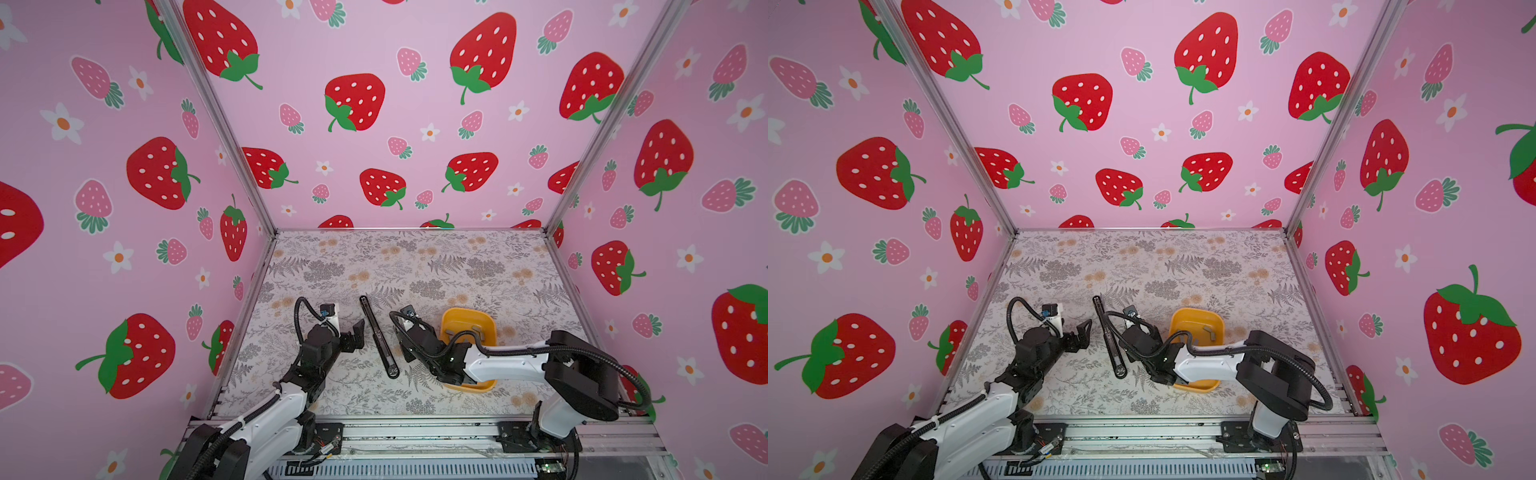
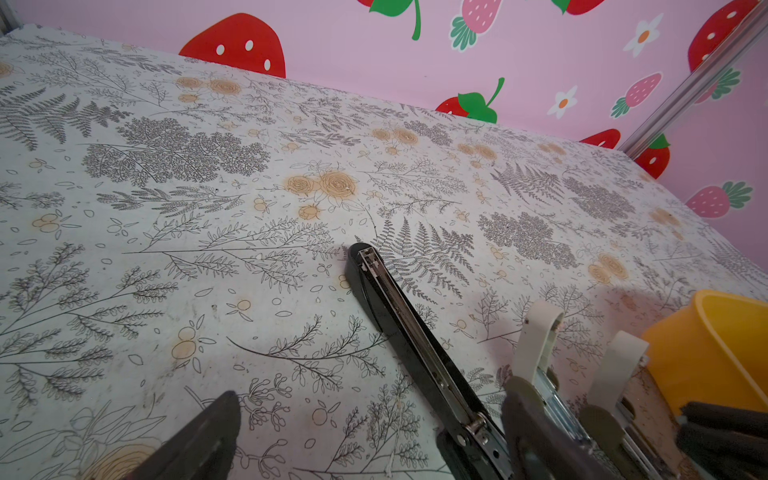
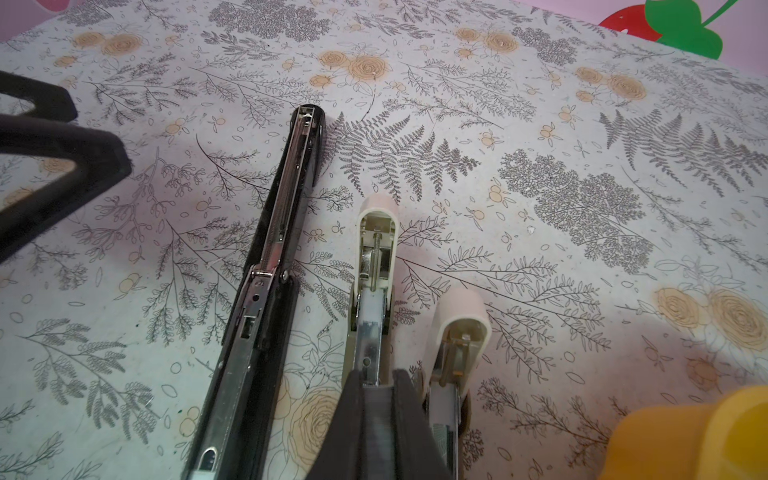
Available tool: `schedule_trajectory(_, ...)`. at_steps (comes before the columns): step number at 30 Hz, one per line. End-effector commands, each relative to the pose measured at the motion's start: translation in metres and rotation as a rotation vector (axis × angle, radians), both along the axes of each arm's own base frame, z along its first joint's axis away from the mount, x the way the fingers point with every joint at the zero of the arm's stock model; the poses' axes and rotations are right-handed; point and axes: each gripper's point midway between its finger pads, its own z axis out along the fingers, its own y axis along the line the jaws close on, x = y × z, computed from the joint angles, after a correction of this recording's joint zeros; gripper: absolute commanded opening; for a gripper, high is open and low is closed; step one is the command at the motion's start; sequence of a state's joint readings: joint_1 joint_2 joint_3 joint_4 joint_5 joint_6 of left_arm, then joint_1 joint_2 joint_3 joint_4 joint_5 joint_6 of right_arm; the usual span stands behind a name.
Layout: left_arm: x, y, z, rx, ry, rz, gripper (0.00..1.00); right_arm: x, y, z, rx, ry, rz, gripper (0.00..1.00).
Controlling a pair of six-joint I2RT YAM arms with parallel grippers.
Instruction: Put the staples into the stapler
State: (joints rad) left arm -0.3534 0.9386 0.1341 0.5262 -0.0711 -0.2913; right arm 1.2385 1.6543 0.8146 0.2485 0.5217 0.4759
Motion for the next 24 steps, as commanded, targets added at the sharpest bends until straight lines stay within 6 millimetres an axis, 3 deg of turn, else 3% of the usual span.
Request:
schedule_trajectory(1,0.010,-0.001,0.024,-0.015,-0.065,0.017,0.99,0.003,0.009,0.005,0.028,-0.003,0.007,0.05)
schedule_trajectory(24,0.009,-0.004,0.024,-0.014,-0.066,0.001,0.99,0.008,0.020,-0.012,0.019,0.014,0.026,0.05)
